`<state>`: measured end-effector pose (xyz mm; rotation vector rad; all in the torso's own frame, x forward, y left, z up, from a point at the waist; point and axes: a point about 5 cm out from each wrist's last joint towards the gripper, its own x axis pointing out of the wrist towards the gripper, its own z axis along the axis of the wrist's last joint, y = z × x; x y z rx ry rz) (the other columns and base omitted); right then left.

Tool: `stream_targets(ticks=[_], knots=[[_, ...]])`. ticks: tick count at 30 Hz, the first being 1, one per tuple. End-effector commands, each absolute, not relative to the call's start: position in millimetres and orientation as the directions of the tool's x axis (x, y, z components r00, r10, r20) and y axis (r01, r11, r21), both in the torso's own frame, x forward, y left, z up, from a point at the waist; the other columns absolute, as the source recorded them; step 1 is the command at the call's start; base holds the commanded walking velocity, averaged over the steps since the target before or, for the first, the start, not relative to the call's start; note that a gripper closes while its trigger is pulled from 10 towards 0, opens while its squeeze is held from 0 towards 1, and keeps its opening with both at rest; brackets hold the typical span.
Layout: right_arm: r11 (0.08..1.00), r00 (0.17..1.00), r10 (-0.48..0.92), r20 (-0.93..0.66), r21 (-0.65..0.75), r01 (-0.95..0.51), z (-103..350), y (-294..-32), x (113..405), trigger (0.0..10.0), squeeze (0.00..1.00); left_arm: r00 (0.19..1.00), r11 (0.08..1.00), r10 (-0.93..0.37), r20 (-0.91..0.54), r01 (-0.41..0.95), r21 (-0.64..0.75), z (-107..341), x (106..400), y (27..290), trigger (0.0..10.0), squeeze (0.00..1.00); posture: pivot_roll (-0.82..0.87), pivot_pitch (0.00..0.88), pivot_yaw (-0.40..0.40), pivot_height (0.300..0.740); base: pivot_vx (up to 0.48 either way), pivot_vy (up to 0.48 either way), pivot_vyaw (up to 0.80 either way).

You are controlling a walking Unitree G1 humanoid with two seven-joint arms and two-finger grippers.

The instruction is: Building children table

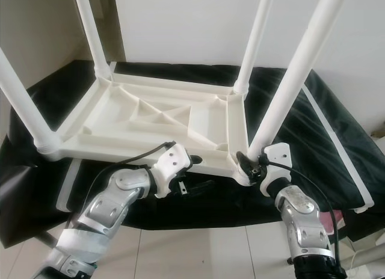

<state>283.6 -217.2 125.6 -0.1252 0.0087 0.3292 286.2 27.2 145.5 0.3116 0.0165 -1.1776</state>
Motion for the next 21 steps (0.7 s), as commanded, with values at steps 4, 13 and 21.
stream_targets(ticks=[4,13,21], knots=[[0.927,0.936,0.341,-0.090,-0.132,-0.350,112,-219,278,0.0,0.00,0.402,0.359,-0.901,-0.163,0.902,0.239,147,287,25,10.0,0.00,-0.04,0.000,-0.036,0.740,0.000,0.000,0.00],[0.952,0.956,0.270,-0.117,-0.119,-0.283,103,-224,277,10.0,0.00,0.393,0.350,-0.904,-0.166,0.906,0.241,147,287,24,10.0,0.00,-0.05,0.000,-0.033,0.740,0.000,0.000,0.00],[0.994,0.988,0.105,-0.117,-0.028,-0.109,98,-218,279,10.0,0.00,0.387,0.343,-0.906,-0.170,0.908,0.239,145,285,23,10.0,0.00,-0.04,0.000,-0.038,0.740,0.000,0.000,0.00]])
